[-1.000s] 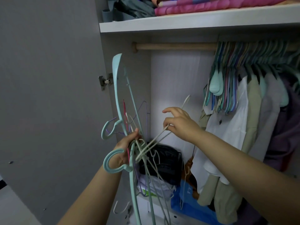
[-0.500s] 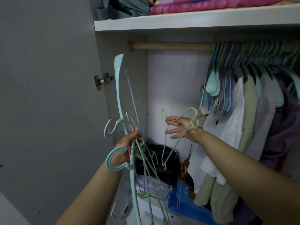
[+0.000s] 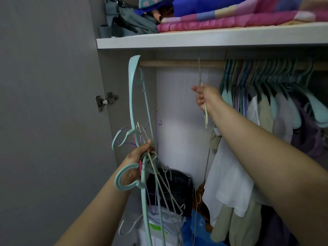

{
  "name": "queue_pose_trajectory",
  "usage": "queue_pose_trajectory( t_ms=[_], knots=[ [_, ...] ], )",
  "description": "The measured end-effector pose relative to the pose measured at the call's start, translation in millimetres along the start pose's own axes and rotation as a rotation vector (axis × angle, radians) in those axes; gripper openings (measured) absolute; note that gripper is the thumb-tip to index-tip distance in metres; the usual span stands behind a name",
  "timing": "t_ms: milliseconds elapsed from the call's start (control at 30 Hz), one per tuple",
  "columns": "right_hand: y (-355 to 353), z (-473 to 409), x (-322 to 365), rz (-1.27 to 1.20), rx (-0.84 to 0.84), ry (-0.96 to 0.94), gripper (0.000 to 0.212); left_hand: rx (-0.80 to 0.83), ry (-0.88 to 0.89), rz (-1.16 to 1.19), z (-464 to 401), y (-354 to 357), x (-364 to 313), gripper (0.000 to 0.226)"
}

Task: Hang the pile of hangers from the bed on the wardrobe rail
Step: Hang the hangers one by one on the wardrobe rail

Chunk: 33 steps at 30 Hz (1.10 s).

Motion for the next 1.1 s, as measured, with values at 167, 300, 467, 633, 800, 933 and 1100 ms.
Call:
queue_pose_trajectory(
  t_ms=[167,300,467,633,800,933,1100],
  knots=[
    [-6.7,-56.6,20.9,-0.199,-0.013,0.124,0.025,-0.013,0.034,0.02,-16.8,-0.2,-18.6,0.031],
    [-28.2,-74.0,15.1,-0.382,-0.08,0.208,0.028,-0.029,0.054,-0.039,-27.9,-7.7,-27.0,0.035],
    [-35.6,-77.8,-4.5,-0.467,-0.074,0.196,0.037,-0.008,0.084,-0.012,-26.7,-2.8,-25.6,0.043],
    [-50.1,-69.0,-4.3,-0.551,-0.169,0.056,0.038,0.026,0.1,0.13,-17.2,-4.9,-18.4,0.038],
    [-55.2,-20.2,-18.4,0.2,-0.237,0.013,0.017,0.141,0.114,0.263,-4.6,-4.3,-6.9,0.035],
    [-44.1,56.9,-33.9,0.922,-0.305,-0.432,0.066,0.141,0.11,0.339,2.7,-8.9,3.9,0.034],
    [2.2,141.9,-143.5,1.166,0.329,-0.278,0.085,0.121,0.121,0.33,14.4,-15.3,13.9,0.032]
  ],
)
Point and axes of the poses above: each hand's wrist, its own z-axis away from the middle knuckle, its own y-axis out of the palm, x = y × z, the point moved 8 cm from there along -z, towards the middle knuckle, and after that the axes turned 2 degrees about z, right-handed, at the moved point
